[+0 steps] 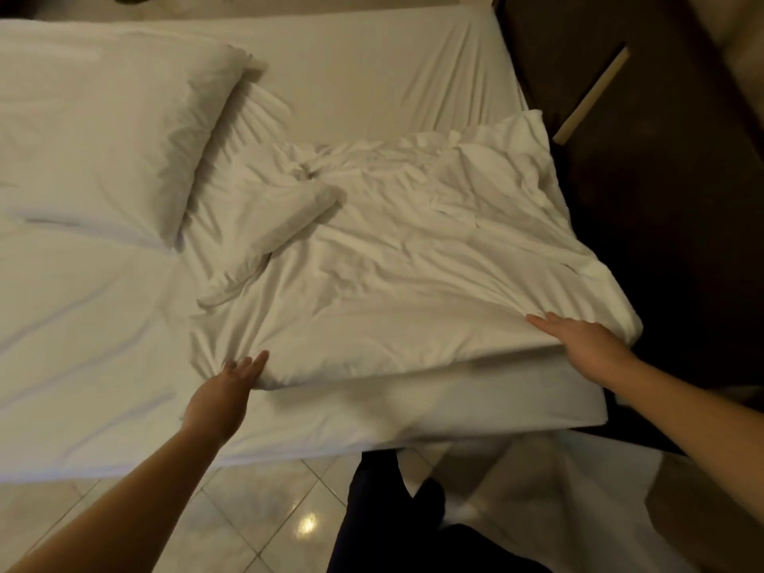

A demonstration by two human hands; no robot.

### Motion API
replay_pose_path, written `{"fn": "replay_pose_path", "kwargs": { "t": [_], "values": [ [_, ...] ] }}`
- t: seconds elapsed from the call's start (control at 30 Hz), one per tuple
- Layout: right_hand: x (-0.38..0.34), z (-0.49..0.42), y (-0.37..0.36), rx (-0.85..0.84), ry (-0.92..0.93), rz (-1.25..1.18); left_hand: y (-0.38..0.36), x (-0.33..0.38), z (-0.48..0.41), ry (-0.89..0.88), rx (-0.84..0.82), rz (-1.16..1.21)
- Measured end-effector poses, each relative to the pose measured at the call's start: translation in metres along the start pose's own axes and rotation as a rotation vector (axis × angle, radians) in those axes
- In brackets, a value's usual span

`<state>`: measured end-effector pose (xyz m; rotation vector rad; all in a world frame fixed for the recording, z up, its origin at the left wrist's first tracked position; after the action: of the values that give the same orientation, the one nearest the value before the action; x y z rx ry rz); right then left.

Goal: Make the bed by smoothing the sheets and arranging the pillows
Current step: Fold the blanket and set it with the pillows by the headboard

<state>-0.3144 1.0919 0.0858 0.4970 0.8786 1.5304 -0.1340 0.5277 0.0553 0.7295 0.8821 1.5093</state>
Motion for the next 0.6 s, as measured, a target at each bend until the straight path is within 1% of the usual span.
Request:
{"fn": "replay_pose_path", "kwargs": {
  "t": [0.1, 0.23, 0.3, 0.5, 0.6],
  "values": [
    [0.012, 0.033, -0.033, -0.037, 0.003, 0.015, -0.030, 0.017, 0.038, 0.025, 0.003, 0.011],
    [0.026, 0.078, -0.087, -0.127, -0.013, 0.003, -0.069, 0.035, 0.093, 0.055, -0.066, 0.019],
    [0.027, 0.090, -0.108, -0.145, -0.024, -0.007, -0.085, 0.042, 0.110, 0.089, -0.089, 0.053],
    [0.024, 0.084, -0.121, -0.149, -0.055, 0.004, -0.094, 0.055, 0.099, 0.141, -0.142, 0.040],
    [0.025, 0.078, -0.124, -0.186, -0.080, -0.021, -0.093, 0.048, 0.089, 0.209, -0.239, 0.063]
  ]
}}
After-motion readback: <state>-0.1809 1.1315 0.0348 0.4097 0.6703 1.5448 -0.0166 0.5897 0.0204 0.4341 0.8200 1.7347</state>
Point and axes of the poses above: each hand's wrist, its own z-axis away from the middle knuckle, its own y-axis out of the back of the hand, x = y × z, the point moved 4 cm from there along -z, towards the middle knuckle, and after that the axes turned 5 degrees about -z, right-handed, at the moved point
